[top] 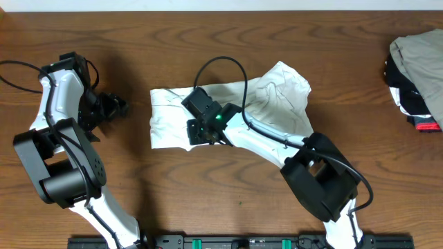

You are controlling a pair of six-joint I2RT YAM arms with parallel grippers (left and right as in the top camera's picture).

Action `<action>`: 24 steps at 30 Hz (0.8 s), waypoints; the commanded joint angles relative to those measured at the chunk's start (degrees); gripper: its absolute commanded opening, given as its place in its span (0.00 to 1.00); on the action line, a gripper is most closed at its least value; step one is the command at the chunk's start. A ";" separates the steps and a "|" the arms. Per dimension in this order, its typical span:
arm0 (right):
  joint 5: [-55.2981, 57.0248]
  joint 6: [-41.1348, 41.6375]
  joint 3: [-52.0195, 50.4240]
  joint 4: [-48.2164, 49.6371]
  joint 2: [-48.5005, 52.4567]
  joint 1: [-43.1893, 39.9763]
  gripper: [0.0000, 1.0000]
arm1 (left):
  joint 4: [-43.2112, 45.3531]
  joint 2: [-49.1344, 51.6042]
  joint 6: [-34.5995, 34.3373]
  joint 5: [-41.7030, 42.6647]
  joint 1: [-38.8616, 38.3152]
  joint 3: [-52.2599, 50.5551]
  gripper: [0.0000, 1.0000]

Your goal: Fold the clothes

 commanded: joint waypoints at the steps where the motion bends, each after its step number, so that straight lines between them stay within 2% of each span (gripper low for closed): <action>1: 1.75 -0.44 3.78 -1.92 -0.26 -0.35 0.01 | -0.15 -0.57 -0.33 -1.11 0.09 -0.35 0.98; 5: 3.30 -2.71 11.02 -7.54 -1.66 2.34 0.01 | -0.15 -0.57 -0.33 -1.11 0.09 -0.35 0.98; 10: 11.41 -3.17 19.76 -14.53 -1.68 6.86 0.01 | -0.15 -0.57 -0.33 -1.11 0.09 -0.44 0.98; 16: 9.86 -2.86 20.24 -13.46 -0.24 8.68 0.02 | -0.22 -0.57 -0.31 -1.11 0.09 -0.44 0.98; 24: 5.35 -2.25 20.24 -13.92 6.23 6.47 0.01 | -1.27 -0.57 -0.28 -1.14 0.09 -0.46 0.98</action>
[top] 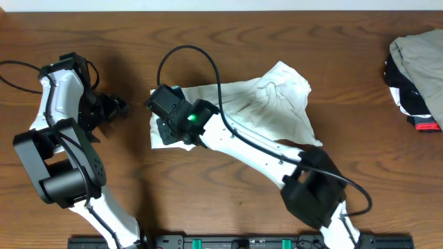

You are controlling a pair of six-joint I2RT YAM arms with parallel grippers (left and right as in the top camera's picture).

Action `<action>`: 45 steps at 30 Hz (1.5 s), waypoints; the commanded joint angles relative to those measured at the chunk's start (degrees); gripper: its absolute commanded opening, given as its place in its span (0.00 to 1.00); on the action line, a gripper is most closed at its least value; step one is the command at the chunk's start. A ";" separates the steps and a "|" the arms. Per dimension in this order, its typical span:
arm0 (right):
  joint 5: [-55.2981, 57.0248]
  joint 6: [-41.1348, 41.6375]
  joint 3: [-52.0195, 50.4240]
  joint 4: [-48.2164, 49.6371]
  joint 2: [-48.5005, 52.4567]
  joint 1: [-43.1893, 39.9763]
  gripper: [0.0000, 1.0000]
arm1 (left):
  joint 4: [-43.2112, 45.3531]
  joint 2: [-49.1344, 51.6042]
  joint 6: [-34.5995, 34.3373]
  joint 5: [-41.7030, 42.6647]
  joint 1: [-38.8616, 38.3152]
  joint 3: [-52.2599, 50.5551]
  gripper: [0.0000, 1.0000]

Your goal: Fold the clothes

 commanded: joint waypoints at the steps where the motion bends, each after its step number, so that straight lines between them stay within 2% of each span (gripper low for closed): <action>1: -2.89 0.15 0.31 -0.35 4.31 -1.22 0.01 | -0.35 -0.57 -0.28 -1.11 0.09 -0.46 0.98; 14: -3.50 0.17 0.31 -0.98 10.23 -1.05 0.01 | -0.35 -0.57 -0.31 -1.11 0.09 -0.46 0.98; 30: 11.91 0.02 0.50 -5.31 10.60 -1.20 0.01 | -0.33 -0.57 -0.31 -1.11 0.09 -0.46 0.98; 45: 19.02 -2.91 13.42 -17.03 10.60 -1.77 0.04 | -0.37 -0.57 1.70 -1.03 0.09 -0.46 0.98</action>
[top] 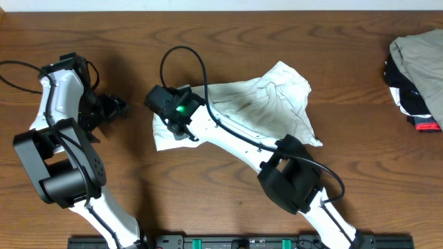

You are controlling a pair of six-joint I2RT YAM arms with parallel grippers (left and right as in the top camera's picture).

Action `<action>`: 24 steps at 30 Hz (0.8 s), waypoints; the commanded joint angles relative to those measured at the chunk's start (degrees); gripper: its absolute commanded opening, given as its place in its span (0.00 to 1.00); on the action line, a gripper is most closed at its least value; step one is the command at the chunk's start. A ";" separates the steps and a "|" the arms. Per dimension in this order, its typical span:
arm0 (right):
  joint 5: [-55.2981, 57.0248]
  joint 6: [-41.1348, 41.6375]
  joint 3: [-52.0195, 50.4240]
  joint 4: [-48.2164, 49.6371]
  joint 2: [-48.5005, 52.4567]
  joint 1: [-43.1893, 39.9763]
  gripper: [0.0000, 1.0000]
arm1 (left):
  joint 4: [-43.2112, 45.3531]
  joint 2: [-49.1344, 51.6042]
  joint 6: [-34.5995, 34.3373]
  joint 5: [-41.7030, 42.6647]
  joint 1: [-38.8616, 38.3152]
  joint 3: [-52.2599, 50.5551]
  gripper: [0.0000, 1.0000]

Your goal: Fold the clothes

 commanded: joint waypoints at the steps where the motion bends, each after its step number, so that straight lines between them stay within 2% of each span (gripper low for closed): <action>1: 5.18 -1.14 1.62 -2.12 0.02 -0.85 0.04 | -0.33 -0.57 1.27 -0.87 0.09 -0.44 0.98; 4: 7.56 -1.09 1.05 -5.73 0.07 -2.08 0.02 | -0.33 -0.57 1.66 -0.22 0.09 -0.44 0.98; 7: 5.44 -1.09 0.55 -6.21 0.07 -3.28 0.01 | -0.31 -0.57 1.66 0.07 0.09 -0.44 0.98; 12: -2.12 -3.50 1.11 -1.62 -0.37 -3.13 0.01 | 0.24 -0.57 5.75 4.79 0.09 -0.44 0.98; 17: -14.53 -8.52 1.49 2.21 -0.42 -2.75 0.01 | 0.70 -0.57 5.70 4.72 0.09 -0.44 0.98; 24: -15.87 -8.61 -1.22 2.16 -0.35 -2.78 0.01 | 0.83 -0.57 5.66 4.74 0.09 -0.44 0.98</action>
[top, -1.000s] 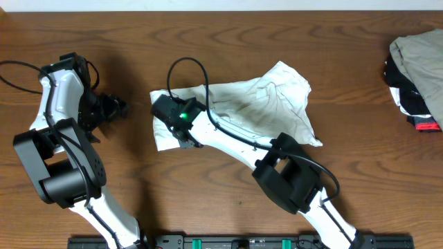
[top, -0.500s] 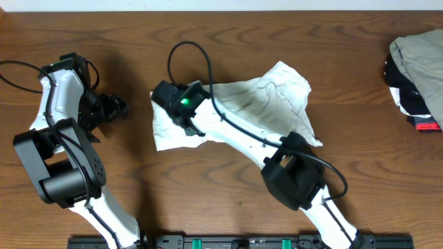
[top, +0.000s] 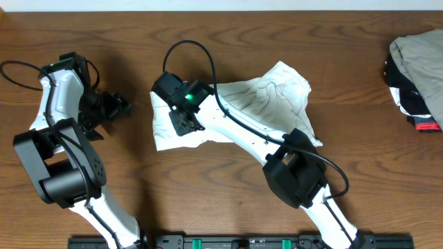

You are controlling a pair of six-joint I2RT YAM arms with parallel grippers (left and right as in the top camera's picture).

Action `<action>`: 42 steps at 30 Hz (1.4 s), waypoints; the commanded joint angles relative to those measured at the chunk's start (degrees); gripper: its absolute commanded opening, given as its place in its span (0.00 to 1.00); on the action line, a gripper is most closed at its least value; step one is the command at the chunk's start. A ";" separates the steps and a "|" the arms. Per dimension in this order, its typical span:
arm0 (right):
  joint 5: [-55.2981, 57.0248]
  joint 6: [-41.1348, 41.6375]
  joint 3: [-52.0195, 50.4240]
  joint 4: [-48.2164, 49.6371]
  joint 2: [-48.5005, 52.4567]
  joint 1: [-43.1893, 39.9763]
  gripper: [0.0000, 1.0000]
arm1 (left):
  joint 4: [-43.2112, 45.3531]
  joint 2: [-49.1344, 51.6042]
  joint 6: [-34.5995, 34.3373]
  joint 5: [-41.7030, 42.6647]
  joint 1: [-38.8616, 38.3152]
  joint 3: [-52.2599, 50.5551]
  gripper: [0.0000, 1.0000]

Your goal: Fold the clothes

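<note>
A crumpled white garment (top: 263, 97) lies spread over the middle of the brown table. My right arm reaches across it from the lower right. The right gripper (top: 183, 124) points down onto the garment's left part, close to its left edge. Its fingers are hidden under the wrist, so I cannot tell whether they hold cloth. My left gripper (top: 119, 105) hovers over bare table a little left of the garment, touching nothing, with its fingers apart.
A pile of other clothes (top: 419, 66) sits at the right edge, a khaki piece on top of black and red ones. A black cable (top: 187, 48) loops from the right wrist over the garment's upper left. Bare wood (top: 228, 180) lies in front of the garment.
The right gripper has shifted slightly right and up on the garment's left part. The left gripper has nudged a little to the right. The garment's outline is nearly unchanged.
The right gripper first stood on the garment's lower middle. Then it was at the garment's left edge, and the lower left of the cloth had lost its square outline. It has stayed by that edge since. The left arm has barely moved.
</note>
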 commanded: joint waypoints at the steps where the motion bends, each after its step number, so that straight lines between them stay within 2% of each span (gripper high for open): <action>1: -2.27 -1.46 -2.12 0.26 -0.35 0.76 0.01 | -0.11 -0.57 0.96 0.42 0.09 -0.42 0.98; 10: -1.27 -1.42 -6.16 4.15 -0.33 0.61 0.01 | -0.13 -0.57 0.96 0.42 0.09 -0.42 0.98; 22: 2.95 2.10 -6.36 1.07 0.09 -1.53 0.01 | -0.13 -0.57 0.98 0.39 0.09 -0.42 0.98; 30: 13.31 5.86 -6.34 -5.49 0.15 -1.57 0.01 | -0.11 -0.57 0.98 0.39 0.09 -0.42 0.98; 42: 19.76 16.11 -4.37 -16.81 -1.81 -1.79 0.01 | -0.11 -0.57 0.98 0.39 0.09 -0.42 0.98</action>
